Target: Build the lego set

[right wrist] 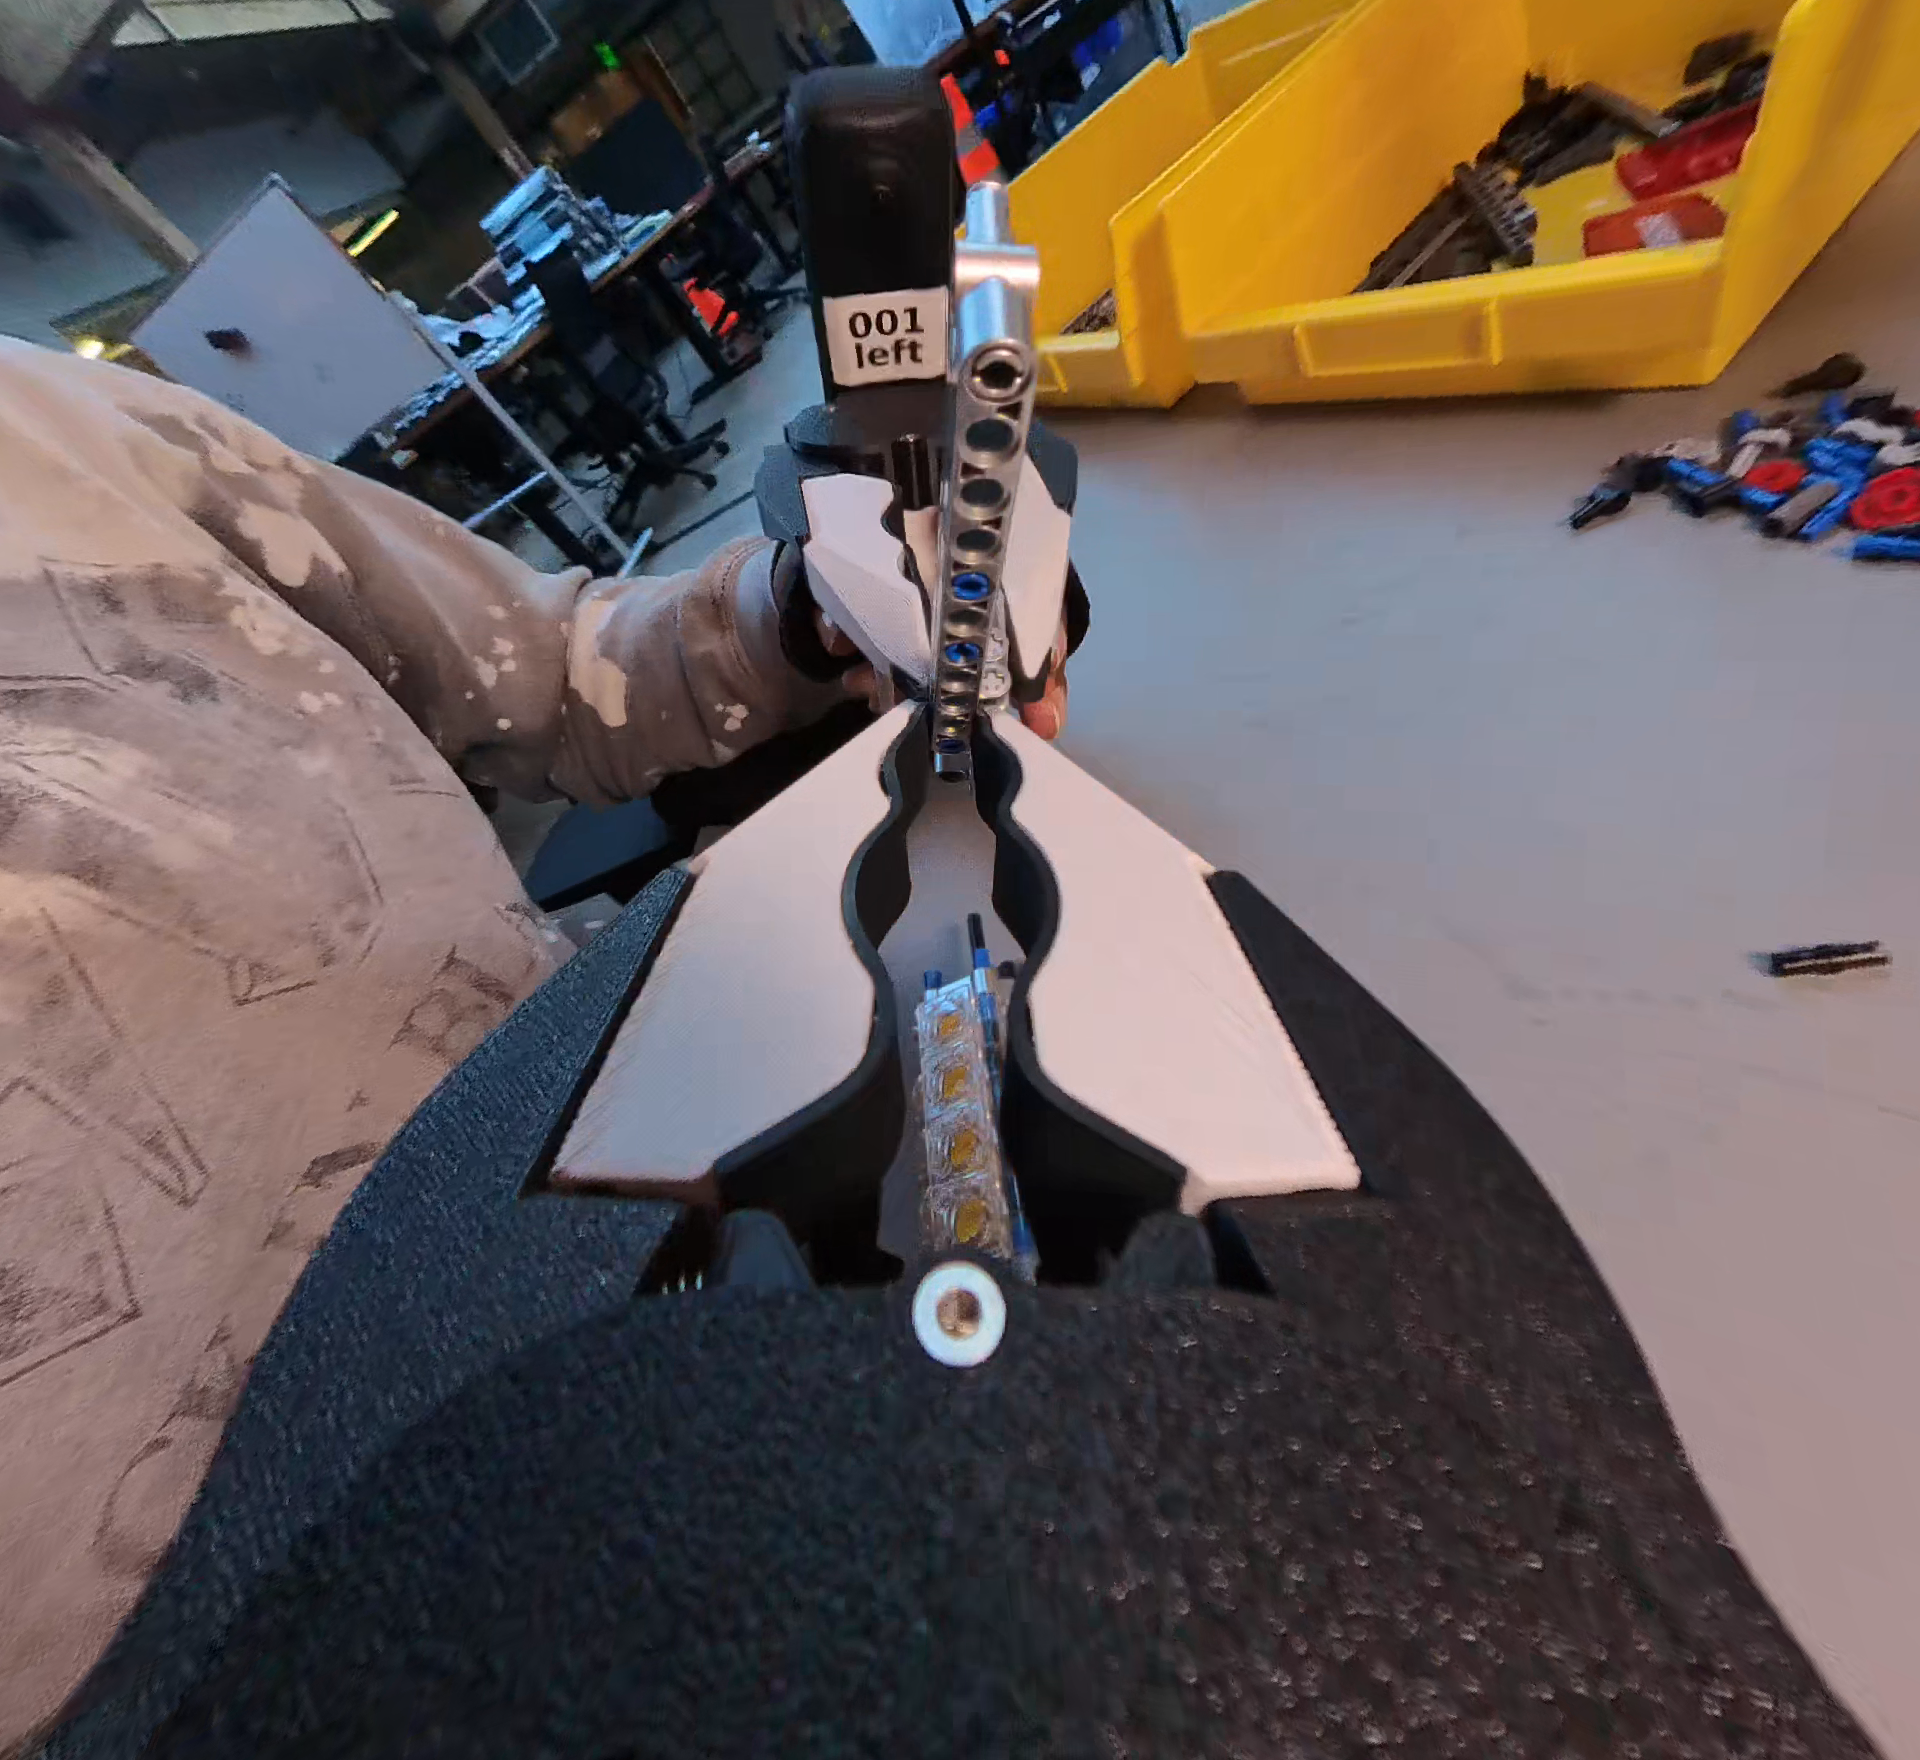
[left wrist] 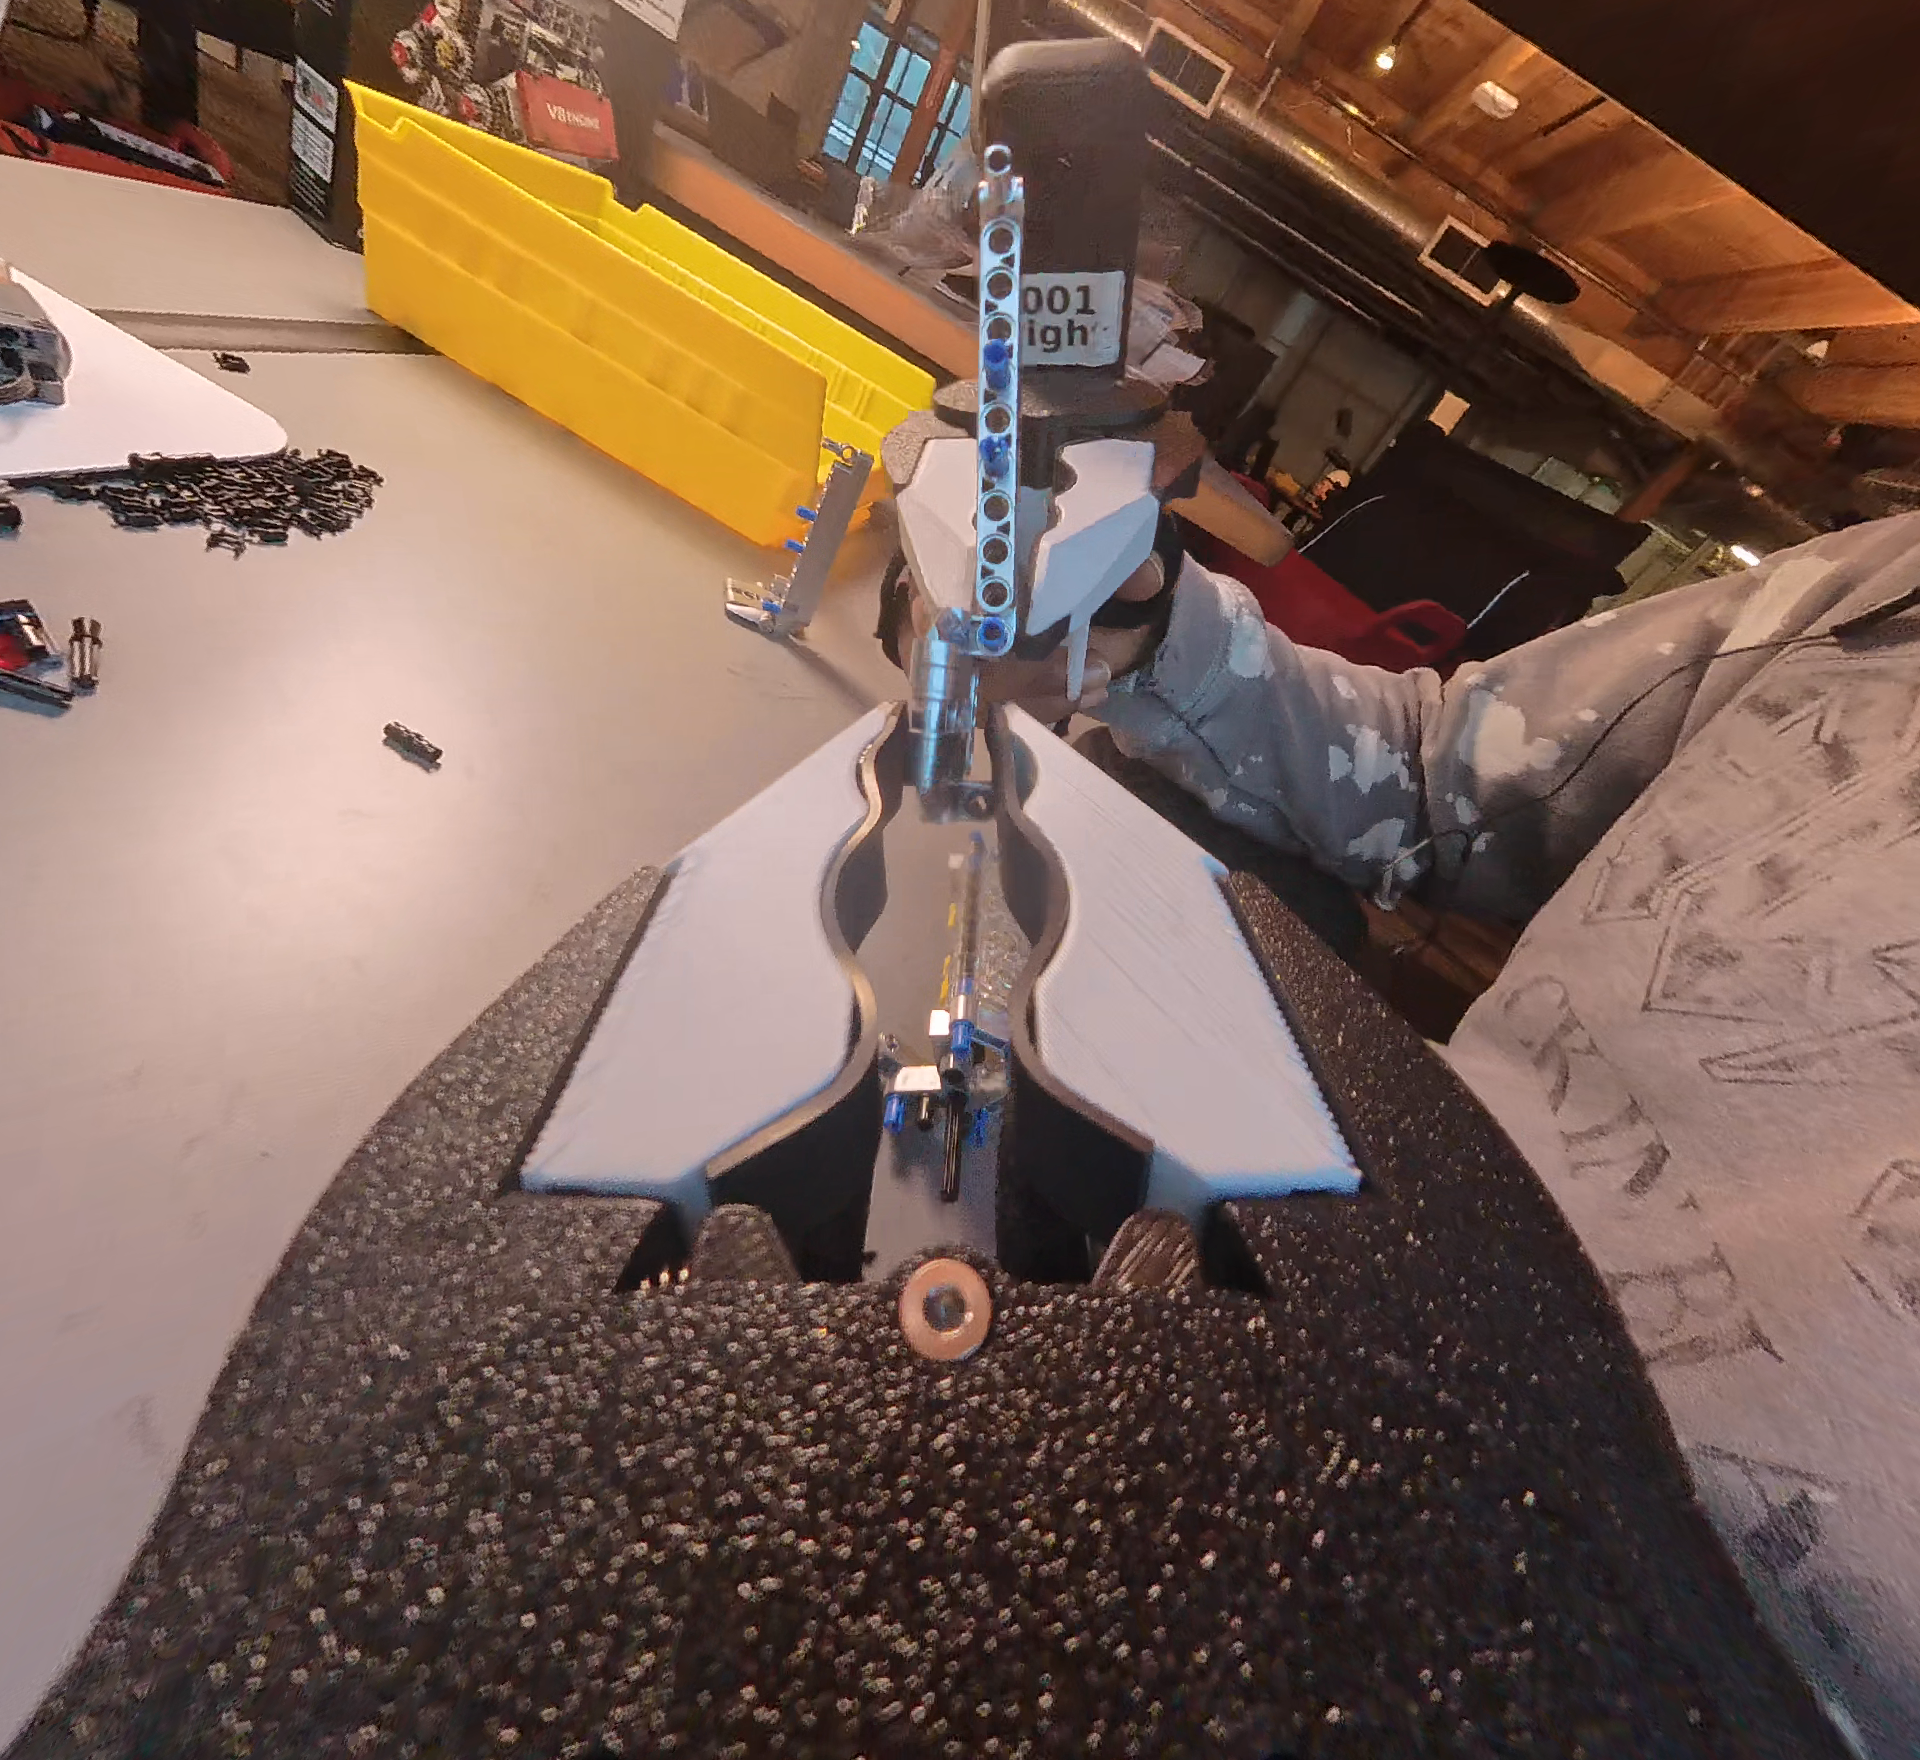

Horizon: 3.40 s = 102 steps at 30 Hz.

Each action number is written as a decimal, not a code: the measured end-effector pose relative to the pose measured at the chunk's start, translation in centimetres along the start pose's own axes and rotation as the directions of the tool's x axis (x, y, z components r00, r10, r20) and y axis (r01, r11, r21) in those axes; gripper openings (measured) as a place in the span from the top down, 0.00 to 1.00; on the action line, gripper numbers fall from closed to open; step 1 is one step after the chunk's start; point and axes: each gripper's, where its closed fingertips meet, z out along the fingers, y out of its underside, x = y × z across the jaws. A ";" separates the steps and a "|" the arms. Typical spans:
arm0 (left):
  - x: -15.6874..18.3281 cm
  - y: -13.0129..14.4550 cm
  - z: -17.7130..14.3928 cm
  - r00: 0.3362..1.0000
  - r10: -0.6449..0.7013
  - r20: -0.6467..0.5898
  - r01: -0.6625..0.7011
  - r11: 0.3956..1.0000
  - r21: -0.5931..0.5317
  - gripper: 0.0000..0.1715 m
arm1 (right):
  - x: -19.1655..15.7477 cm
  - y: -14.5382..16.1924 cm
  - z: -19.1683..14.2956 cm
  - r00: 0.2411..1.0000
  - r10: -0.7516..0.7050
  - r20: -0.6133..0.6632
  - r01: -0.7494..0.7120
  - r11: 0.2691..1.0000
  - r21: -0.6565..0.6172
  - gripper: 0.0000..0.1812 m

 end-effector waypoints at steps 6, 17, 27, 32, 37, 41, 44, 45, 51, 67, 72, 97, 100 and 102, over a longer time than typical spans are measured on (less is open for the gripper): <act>0.4 3.4 0.4 0.998 0.052 -0.021 -0.055 0.973 -0.223 0.96 | -0.1 2.7 0.6 0.991 0.114 0.068 -0.105 0.987 -0.118 0.96; -3.4 4.1 -2.0 0.957 -0.173 0.234 0.221 0.955 -0.197 0.96 | 1.5 10.0 -2.6 0.898 -0.437 -0.049 0.351 0.780 -0.518 0.64; -4.0 8.4 -4.5 0.797 -0.425 0.429 0.556 0.793 -0.247 0.97 | 1.3 10.9 -1.3 0.821 -0.544 -0.173 0.387 0.753 -0.532 0.86; -4.1 8.9 -3.9 0.773 -0.445 0.452 0.589 0.769 -0.249 0.97 | 1.4 10.7 -2.2 0.772 -0.585 -0.248 0.353 0.719 -0.600 0.86; -3.3 9.2 -1.6 0.791 -0.434 0.430 0.573 0.773 -0.273 0.97 | 1.7 10.2 -3.2 0.727 -0.626 -0.280 0.302 0.659 -0.688 0.86; -3.2 8.8 -0.2 0.823 -0.375 0.427 0.516 0.807 -0.286 0.97 | 1.7 9.7 -3.3 0.696 -0.657 -0.290 0.288 0.624 -0.726 0.86; -2.9 8.6 0.6 0.837 -0.357 0.414 0.495 0.816 -0.298 0.97 | 1.9 9.5 -2.9 0.663 -0.689 -0.291 0.300 0.602 -0.740 0.86; -2.8 8.7 0.8 0.843 -0.347 0.412 0.487 0.817 -0.308 0.97 | 1.9 9.4 -2.8 0.655 -0.696 -0.295 0.304 0.600 -0.740 0.86; -2.9 8.3 0.8 0.847 -0.331 0.415 0.473 0.826 -0.307 0.97 | 1.9 9.5 -2.6 0.632 -0.712 -0.306 0.310 0.594 -0.742 0.86; -3.2 7.8 0.5 0.874 -0.181 0.450 0.361 0.863 -0.353 0.97 | 2.4 9.0 -2.1 0.586 -0.707 -0.397 0.208 0.604 -0.769 0.86; -3.5 7.9 0.4 0.883 -0.055 0.467 0.280 0.859 -0.428 0.97 | 2.5 8.9 -1.8 0.530 -0.745 -0.406 0.180 0.567 -0.804 0.87; -3.1 8.4 -0.1 0.901 -0.017 0.434 0.241 0.850 -0.468 0.96 | 1.8 8.5 -0.4 0.402 -0.789 -0.465 0.155 0.559 -0.815 0.87; -2.8 8.4 0.0 0.913 -0.047 0.406 0.245 0.857 -0.453 0.96 | 1.8 8.7 -0.5 0.419 -0.783 -0.461 0.178 0.568 -0.804 0.87; -2.3 8.4 0.2 0.926 -0.064 0.372 0.240 0.861 -0.449 0.96 | 2.0 8.8 -0.6 0.421 -0.786 -0.452 0.199 0.567 -0.800 0.87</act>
